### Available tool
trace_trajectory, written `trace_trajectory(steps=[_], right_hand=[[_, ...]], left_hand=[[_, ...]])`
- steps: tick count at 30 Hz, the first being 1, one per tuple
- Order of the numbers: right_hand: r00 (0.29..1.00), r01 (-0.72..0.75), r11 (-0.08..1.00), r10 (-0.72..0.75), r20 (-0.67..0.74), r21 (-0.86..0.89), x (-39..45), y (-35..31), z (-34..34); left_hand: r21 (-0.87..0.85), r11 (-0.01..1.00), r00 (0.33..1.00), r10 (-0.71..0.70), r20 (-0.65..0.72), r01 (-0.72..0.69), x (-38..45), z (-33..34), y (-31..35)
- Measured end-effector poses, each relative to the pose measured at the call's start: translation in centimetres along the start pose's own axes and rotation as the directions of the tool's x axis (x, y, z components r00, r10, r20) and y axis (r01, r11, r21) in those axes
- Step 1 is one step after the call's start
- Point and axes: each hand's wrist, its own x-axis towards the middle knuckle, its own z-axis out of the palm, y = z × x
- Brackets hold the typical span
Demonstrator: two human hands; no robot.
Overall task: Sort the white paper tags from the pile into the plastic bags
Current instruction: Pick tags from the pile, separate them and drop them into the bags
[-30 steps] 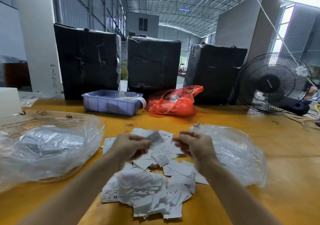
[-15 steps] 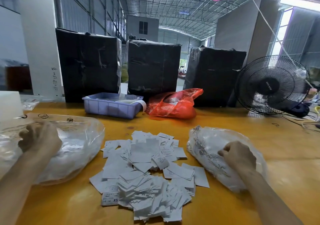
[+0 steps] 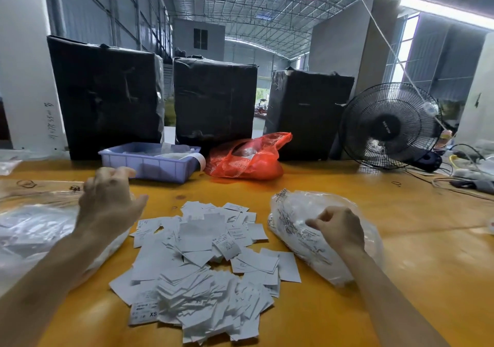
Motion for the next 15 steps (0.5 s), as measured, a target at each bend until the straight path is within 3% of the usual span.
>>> trace_trajectory(steps=[6,8,11,15], right_hand=[[1.000,0.001,0.998,-0.001,0.011,-0.060,0.3,0.0,-0.2],[0.999,-0.003,0.975,-0.005,-0.036,-0.224,-0.1,-0.5,-0.8],[0.998,-0.012,0.895,0.039,0.053,-0.446,-0.1,-1.1,-1.9],[0.992,-0.024,0.910,0.074,0.105,-0.413,0.3,-1.4,-2.8]], left_hand=[[-0.286,0.954,0.966,0.156,0.206,-0.093,-2.9,1.6,3.7],[-0.343,0.934,0.950,0.188,0.250,-0.094,-3.7,2.0,4.5],[-0.374,0.919,0.932,0.238,0.274,-0.125,-4.4,2.5,5.1],[-0.385,0.909,0.914,0.281,0.293,-0.156,-4.9,2.6,5.7]])
